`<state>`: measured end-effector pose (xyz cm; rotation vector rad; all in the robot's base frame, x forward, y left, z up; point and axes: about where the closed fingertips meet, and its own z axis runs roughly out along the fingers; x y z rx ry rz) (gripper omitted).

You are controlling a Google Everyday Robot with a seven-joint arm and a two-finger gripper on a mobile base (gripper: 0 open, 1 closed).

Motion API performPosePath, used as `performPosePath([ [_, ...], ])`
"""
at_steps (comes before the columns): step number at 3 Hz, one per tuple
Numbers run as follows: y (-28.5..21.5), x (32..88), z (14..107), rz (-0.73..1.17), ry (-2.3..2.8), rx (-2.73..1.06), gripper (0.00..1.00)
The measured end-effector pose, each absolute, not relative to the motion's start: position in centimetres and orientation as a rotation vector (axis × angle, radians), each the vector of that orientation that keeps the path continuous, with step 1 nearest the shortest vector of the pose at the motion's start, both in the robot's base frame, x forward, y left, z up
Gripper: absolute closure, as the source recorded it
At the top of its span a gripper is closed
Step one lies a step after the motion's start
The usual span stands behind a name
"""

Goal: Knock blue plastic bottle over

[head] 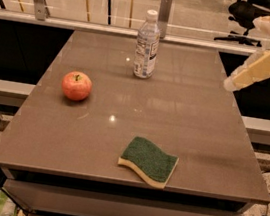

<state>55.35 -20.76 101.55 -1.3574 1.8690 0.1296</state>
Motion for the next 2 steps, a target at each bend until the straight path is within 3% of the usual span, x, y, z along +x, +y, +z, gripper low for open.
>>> performPosePath([
  [2, -20.16, 57.83, 100.51, 0.184, 1.898, -1.222, 0.0],
])
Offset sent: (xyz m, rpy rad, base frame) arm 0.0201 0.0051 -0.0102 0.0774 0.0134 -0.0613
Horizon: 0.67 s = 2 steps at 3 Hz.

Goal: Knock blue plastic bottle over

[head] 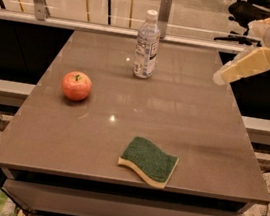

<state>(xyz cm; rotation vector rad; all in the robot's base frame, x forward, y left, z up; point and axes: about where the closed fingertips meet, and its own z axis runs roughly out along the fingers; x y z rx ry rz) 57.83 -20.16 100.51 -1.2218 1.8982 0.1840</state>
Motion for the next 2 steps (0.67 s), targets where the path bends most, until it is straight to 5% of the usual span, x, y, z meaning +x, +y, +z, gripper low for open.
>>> performPosePath([
  [2, -19.0, 61.6, 99.4, 0.222, 1.847, -1.295, 0.0],
])
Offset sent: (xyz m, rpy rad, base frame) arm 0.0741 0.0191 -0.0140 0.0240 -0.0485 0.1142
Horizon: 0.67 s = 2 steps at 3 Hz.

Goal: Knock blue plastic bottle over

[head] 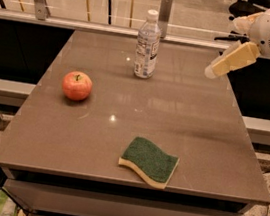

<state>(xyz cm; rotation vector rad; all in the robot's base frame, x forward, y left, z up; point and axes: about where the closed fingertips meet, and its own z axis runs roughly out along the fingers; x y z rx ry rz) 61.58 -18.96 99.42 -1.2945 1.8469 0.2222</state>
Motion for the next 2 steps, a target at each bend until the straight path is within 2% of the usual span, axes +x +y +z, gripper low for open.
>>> performPosePath([
  [2, -16.9, 65.7, 99.3, 0.285, 1.76, -1.226, 0.0],
])
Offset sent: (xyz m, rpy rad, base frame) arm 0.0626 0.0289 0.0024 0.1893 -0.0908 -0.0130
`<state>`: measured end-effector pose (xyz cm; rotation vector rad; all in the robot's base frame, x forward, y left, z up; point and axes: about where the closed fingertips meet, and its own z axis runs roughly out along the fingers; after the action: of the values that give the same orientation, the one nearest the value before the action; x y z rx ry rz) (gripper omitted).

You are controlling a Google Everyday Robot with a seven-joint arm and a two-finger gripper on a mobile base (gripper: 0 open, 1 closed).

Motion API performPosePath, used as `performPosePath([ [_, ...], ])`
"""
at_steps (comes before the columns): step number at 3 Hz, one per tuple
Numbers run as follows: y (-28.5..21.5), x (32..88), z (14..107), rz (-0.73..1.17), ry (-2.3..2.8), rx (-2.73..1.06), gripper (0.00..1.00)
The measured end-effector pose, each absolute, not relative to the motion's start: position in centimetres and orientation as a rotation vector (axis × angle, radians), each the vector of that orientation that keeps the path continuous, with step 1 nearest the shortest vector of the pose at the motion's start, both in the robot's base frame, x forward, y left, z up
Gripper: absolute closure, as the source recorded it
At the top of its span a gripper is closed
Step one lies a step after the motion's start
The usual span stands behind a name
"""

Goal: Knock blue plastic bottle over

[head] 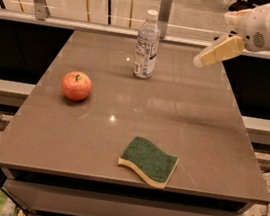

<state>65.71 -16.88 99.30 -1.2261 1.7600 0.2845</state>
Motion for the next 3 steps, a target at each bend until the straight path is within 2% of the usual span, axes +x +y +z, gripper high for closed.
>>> performPosePath([
  [3, -11.6, 70.6, 98.6, 0.43, 1.647, -1.154, 0.0],
])
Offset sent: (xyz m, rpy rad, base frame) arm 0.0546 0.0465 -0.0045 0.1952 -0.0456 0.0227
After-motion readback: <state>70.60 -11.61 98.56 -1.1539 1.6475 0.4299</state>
